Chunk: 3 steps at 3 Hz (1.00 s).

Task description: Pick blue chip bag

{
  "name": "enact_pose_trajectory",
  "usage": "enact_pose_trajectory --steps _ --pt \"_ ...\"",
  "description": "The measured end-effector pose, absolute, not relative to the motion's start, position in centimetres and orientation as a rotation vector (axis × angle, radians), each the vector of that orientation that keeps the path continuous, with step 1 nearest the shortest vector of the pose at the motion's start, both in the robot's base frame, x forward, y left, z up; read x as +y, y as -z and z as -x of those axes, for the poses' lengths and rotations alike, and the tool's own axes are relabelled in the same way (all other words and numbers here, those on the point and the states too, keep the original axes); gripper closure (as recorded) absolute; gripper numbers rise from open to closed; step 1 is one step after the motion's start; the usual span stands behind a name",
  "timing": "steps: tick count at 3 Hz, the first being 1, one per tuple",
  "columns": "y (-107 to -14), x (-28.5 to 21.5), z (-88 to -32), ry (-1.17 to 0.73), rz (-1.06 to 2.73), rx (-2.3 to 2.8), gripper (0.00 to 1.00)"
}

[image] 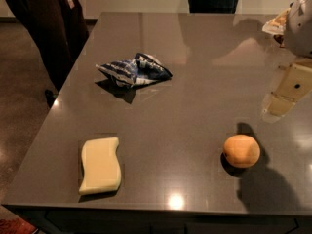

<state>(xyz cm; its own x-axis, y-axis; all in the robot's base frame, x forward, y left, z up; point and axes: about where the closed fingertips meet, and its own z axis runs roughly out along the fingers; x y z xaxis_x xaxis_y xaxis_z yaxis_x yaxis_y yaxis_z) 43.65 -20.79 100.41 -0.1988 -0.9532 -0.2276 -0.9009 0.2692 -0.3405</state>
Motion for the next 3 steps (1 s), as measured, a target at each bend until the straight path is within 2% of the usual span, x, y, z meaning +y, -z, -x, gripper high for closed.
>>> enact_pose_trajectory --steps 1,3 --pt "-100.4 -20.8 -43.6 0.184 1.681 2.158 0.0" --pt "-99.4 -16.6 -47.1 0.11 1.733 2.067 0.0"
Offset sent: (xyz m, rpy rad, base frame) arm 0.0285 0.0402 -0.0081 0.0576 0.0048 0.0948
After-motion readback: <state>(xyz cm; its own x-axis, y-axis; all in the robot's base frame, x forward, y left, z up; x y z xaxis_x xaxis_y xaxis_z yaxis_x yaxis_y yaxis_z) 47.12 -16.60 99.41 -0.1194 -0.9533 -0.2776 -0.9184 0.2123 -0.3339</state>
